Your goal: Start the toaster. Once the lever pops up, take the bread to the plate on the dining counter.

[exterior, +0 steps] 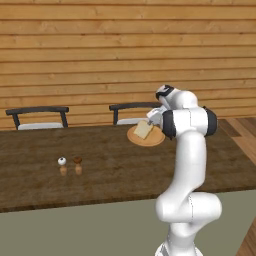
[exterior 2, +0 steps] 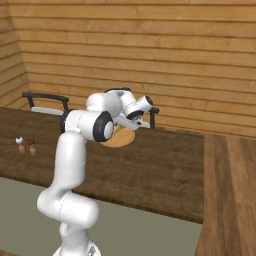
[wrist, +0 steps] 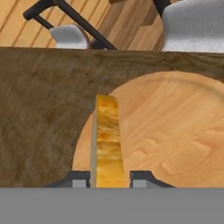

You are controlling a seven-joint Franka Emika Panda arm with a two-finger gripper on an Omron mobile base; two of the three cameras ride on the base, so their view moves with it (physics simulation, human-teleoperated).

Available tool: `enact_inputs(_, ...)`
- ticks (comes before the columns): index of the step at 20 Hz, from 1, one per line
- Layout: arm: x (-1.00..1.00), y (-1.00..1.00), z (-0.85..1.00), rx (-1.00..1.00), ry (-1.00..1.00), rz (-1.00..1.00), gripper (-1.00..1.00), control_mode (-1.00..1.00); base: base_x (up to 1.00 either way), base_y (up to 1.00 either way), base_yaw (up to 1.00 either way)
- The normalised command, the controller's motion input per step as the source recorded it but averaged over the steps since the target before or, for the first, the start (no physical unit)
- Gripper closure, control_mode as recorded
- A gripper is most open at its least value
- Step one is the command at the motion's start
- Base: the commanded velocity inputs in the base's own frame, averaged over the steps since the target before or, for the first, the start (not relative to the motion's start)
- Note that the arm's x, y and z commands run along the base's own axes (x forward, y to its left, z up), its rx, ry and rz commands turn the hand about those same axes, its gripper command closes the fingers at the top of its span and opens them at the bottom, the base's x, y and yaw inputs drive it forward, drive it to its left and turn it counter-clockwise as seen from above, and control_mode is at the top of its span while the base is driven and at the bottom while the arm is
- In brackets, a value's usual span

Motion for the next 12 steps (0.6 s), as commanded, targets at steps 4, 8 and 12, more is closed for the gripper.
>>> enact_inputs(4, 0.0, -0.33, 0.0, -0.08, 0.0, 0.0, -1.0, -1.0, 0.0, 0.0, 0.0)
enact_inputs(8, -0.04, -0.39, 0.0, -0.17, 0.0, 0.0, -1.0, -1.0, 0.0, 0.0, 0.0)
enact_inputs(12, -0.11, -0.26, 0.0, -0.23, -0.03, 0.0, -1.0, -1.0, 0.0, 0.0, 0.0)
